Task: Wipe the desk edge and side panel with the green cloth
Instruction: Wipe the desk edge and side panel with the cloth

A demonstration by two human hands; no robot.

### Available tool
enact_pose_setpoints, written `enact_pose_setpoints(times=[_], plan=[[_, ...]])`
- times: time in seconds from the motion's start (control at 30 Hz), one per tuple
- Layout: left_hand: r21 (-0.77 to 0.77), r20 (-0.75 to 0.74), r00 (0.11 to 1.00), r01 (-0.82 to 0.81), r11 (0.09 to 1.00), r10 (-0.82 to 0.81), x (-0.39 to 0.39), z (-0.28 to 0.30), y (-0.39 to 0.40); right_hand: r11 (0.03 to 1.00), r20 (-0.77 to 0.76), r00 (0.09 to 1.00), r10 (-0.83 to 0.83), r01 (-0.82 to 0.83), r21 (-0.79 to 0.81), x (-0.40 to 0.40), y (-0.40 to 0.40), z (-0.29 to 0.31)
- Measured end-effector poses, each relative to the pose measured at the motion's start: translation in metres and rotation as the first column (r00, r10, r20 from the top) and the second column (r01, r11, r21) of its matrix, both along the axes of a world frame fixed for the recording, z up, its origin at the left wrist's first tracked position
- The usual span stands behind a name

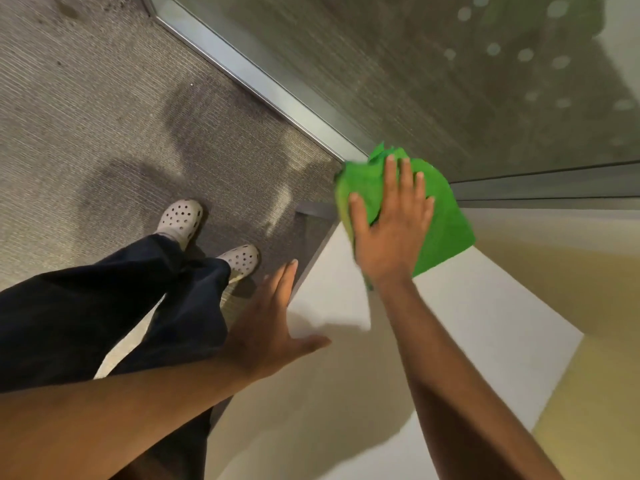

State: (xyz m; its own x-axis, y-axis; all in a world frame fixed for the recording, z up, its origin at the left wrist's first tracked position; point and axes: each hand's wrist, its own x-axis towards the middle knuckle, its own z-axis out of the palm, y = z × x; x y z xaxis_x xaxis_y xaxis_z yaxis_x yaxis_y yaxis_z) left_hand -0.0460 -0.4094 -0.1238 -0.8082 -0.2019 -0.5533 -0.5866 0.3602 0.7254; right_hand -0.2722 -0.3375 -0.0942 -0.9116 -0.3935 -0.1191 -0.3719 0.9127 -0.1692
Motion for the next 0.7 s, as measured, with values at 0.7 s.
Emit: enact_pose_setpoints(times=[0.7], plan=[[0.080,-0.175,0.983,-0.033,0.996,0.047,0.014,0.009,0.000,0.558,0.167,0.568,0.806,-0.823,0.103,0.060,0.096,0.003]])
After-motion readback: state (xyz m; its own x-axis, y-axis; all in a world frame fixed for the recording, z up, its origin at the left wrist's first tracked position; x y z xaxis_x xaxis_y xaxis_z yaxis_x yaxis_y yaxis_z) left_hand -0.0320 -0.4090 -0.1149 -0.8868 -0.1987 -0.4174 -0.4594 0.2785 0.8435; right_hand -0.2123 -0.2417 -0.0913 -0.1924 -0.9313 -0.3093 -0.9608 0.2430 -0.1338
